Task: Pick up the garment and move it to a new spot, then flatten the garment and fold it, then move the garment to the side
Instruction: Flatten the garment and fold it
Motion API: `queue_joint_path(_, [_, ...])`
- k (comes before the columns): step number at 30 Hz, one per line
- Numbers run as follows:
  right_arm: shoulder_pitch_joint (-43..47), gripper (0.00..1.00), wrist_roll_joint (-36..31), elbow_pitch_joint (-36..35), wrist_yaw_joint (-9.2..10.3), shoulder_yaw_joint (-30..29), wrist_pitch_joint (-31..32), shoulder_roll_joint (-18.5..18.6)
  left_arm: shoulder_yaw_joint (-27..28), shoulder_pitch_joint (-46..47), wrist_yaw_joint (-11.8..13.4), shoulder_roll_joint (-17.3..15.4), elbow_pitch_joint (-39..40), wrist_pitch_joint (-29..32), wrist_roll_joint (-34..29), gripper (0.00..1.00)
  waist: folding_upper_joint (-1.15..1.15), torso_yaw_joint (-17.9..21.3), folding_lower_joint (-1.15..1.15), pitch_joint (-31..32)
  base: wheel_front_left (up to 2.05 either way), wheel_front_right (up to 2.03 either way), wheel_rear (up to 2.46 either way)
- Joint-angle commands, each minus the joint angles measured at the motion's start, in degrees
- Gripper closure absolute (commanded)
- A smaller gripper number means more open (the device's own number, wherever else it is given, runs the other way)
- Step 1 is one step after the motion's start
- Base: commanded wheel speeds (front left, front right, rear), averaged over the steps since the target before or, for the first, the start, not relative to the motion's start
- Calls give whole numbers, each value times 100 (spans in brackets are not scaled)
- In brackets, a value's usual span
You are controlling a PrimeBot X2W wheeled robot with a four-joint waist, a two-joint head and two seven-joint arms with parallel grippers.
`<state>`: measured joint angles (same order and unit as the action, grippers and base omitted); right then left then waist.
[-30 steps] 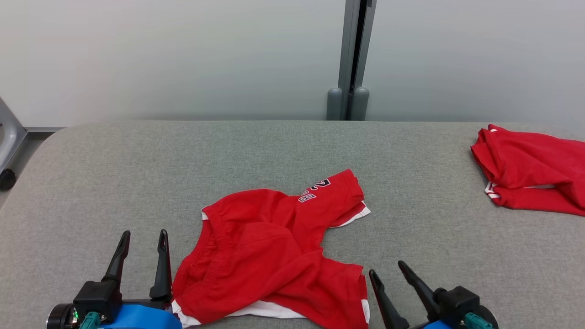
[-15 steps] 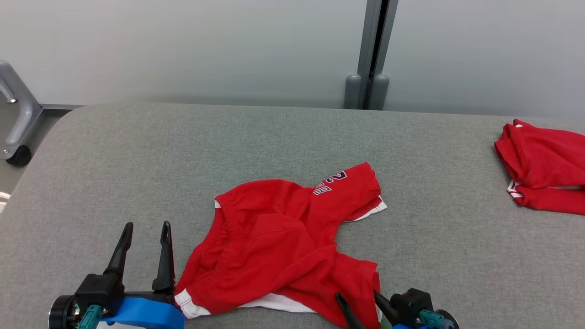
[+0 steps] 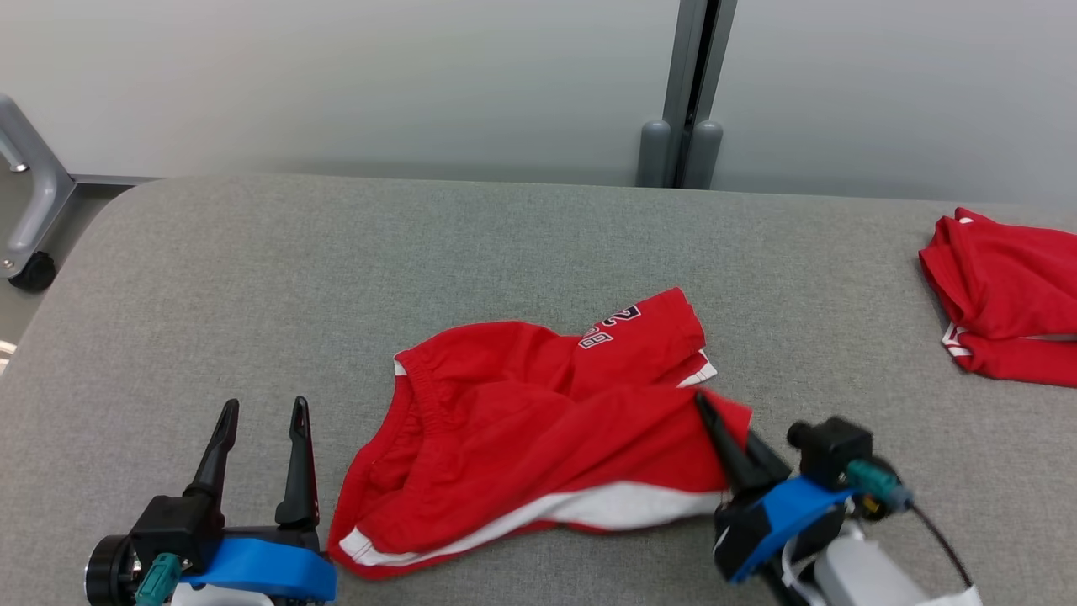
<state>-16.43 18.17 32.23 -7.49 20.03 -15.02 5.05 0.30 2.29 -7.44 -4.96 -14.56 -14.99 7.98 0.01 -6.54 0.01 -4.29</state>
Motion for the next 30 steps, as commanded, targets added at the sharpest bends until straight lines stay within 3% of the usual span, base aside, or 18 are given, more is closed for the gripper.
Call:
queue_joint_path(1, [-245, 100, -66, -65, -1, -65, -18, 124, 8, 91, -6, 12, 27, -25, -14, 0, -1, -2, -1, -34, 0, 0, 0])
queue_joint_path(4, [-594, 100, -67, -9, -1, -99, -18, 276, -39, 157, -6, 30, 25, -25, -21, 0, -1, -35, -1, -98, 0, 0, 0])
queue_joint_path(10, [-1298, 100, -67, 836, -1, -3, -18, 445, -104, 269, -6, 37, -13, -25, 42, 0, -1, -138, -1, -211, 0, 0, 0])
queue_joint_path(11, [-1416, 91, -34, 984, -1, -4, -18, 443, -108, 282, -6, 34, -25, -25, 47, 0, -1, -148, -1, -227, 0, 0, 0])
queue_joint_path(12, [-1485, 64, 13, 1142, -1, 21, -19, 417, -111, 285, -6, 30, -33, -25, 51, 0, -1, -154, -1, -237, 0, 0, 0])
queue_joint_path(13, [-1519, 0, 64, 1323, -1, 91, -17, 382, -100, 281, -6, 26, -41, -25, 49, 0, -1, -150, -1, -243, 0, 0, 0])
queue_joint_path(20, [-1306, 0, 269, 1540, -1, 185, -17, 423, -48, 208, -6, 21, -65, -25, 37, 0, -1, -29, -1, -166, 0, 0, 0])
queue_joint_path(25, [-863, 0, 286, 1080, -1, -82, -17, 583, -19, 148, -6, -9, -65, -25, 19, 0, -1, 115, -1, -72, 0, 0, 0])
queue_joint_path(30, [-193, 0, 104, 193, -1, -753, -18, 767, -2, 7, -6, -46, -37, -24, -3, 0, -1, 319, -1, 83, 0, 0, 0])
